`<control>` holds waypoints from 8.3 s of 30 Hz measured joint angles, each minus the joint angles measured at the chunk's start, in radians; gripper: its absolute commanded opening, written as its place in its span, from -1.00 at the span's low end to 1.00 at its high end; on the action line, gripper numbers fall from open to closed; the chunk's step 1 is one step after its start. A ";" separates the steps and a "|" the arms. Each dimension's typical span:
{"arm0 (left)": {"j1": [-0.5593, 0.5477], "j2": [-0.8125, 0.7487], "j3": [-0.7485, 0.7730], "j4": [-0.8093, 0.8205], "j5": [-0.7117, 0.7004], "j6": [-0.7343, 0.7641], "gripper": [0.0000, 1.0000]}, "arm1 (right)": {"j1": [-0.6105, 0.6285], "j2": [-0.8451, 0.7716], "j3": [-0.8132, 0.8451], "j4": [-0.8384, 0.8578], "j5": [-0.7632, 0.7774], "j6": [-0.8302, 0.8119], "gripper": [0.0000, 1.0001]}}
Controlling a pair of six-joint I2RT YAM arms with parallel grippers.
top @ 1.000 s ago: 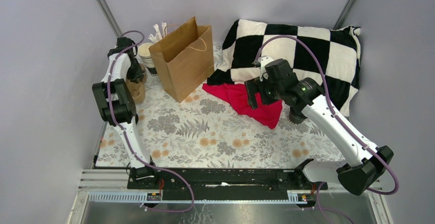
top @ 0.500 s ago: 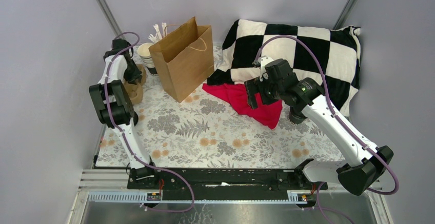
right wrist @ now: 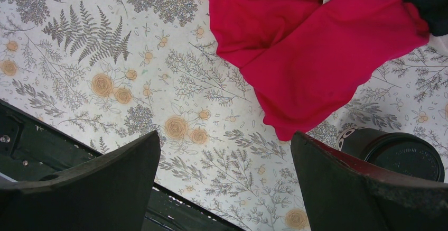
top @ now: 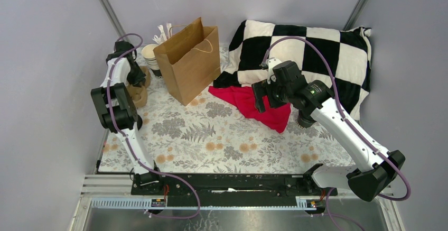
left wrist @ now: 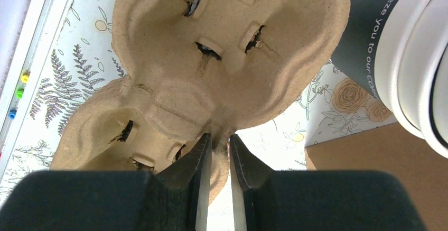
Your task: Pack the takeout coffee
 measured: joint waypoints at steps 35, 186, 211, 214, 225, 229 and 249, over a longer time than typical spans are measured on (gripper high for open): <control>0.044 -0.073 -0.004 -0.032 0.043 -0.047 -1.00 | 0.003 0.000 0.000 0.000 0.000 0.000 0.99; -0.248 -0.815 0.089 -0.372 0.139 -0.489 0.87 | 0.502 -0.277 0.302 0.373 0.702 -0.208 -1.00; -0.576 -0.285 0.359 -0.468 -0.553 -0.491 0.43 | 0.502 -0.520 0.190 0.035 0.725 0.047 -1.00; -0.587 -0.266 0.358 -0.462 -0.564 -0.487 0.19 | 0.502 -0.520 0.190 0.034 0.723 0.045 -1.00; -0.586 -0.311 0.282 -0.388 -0.583 -0.342 -1.00 | 0.502 -0.500 0.257 -0.062 0.687 0.076 -1.00; -0.586 -0.427 0.200 -0.336 -0.524 -0.233 -1.00 | 0.502 -0.422 0.389 -0.135 0.594 0.111 -1.00; -0.585 -1.171 -0.429 -0.059 0.053 -0.055 -1.00 | 0.502 -0.006 0.723 -0.435 0.134 0.627 -1.00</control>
